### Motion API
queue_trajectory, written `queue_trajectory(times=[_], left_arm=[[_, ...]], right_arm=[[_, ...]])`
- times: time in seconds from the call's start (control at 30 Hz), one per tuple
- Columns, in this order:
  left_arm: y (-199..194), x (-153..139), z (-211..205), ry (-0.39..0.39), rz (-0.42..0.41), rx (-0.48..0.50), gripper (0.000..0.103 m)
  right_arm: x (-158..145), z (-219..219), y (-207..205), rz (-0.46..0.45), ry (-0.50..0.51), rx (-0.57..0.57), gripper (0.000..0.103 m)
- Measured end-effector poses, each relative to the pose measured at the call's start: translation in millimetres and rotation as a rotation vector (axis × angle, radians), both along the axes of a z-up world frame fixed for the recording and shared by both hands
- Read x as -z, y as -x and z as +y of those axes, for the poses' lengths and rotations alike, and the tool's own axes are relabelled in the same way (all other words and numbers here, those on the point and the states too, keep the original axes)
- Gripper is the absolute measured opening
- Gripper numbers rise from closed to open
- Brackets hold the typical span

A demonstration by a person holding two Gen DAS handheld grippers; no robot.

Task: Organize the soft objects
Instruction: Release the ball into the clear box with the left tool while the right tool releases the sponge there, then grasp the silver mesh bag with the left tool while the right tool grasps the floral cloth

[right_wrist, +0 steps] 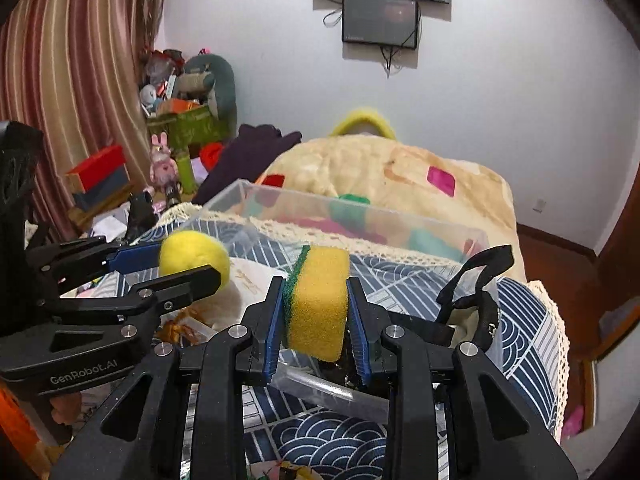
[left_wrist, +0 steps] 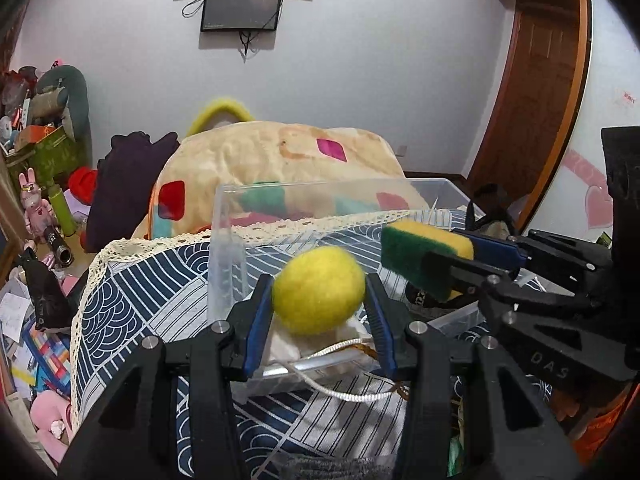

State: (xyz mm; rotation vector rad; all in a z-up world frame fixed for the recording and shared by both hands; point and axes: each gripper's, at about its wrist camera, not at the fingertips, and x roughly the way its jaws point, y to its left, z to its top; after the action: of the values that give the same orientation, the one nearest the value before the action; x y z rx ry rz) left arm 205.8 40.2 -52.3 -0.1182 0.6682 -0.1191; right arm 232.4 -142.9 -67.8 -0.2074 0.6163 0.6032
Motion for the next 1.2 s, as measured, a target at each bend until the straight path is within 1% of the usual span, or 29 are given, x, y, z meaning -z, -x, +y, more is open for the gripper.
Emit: queue_trajectory(times=[0.17,0.3,0.43,0.5,0.63,0.7,0.77,0.9,0.93,1.03,1.1,1.2], left_arm=[[-7.9,3.7,1.2,0.014,0.017,-0.007,0.045],[-11.9,9.6,-0.8,0.004,0.046,-0.005,0.046],[-10.6,10.8,-0.3,-0.001,0.047,-0.006,0.053],[-7.9,8.5,-0.1,0.005,0.044,-0.003,0.059],[1.2,0.6,-2.0,-0.015,0.017,-0.004,0.061],[8.1,-5.9,-3.6,-0.030,-0.002,-0.005,0.063],[13.9,-11.7,-3.4,-0.031,-0.019,-0.007,0.067],[31.7,-28.5,-0.1,-0.027,-0.070,-0.014,0.073],[36.2,-32.5,0.4,-0.029,-0.083,-0.016,0.074],[50.3,-44.5,2.6,-0.032,-0.123,-0.024,0.083],[60.9,-50.0,4.2,-0.035,-0.144,-0.034,0.094],[75.7,-53.0,6.6,-0.039,-0.165,-0.050,0.098]], right_arm=[[5.9,4.9,-7.7,0.034,0.025,-0.009,0.027],[12.6,3.7,-11.3,0.064,0.035,-0.007,0.028],[11.7,0.6,-9.7,0.066,0.036,-0.007,0.029],[9.0,-1.2,-8.0,0.059,0.038,-0.006,0.030],[2.6,-5.1,-4.5,0.029,0.040,-0.002,0.032],[-2.0,-7.2,-2.6,0.012,0.032,0.000,0.035],[-8.1,-10.4,1.7,-0.016,0.021,0.006,0.045],[-23.8,-19.8,14.5,-0.077,-0.004,0.019,0.050],[-26.2,-21.3,16.2,-0.085,-0.012,0.021,0.053],[-36.7,-29.8,27.0,-0.124,-0.042,0.032,0.061],[-41.6,-35.1,34.8,-0.145,-0.060,0.035,0.063],[-45.5,-41.8,46.5,-0.169,-0.074,0.040,0.067]])
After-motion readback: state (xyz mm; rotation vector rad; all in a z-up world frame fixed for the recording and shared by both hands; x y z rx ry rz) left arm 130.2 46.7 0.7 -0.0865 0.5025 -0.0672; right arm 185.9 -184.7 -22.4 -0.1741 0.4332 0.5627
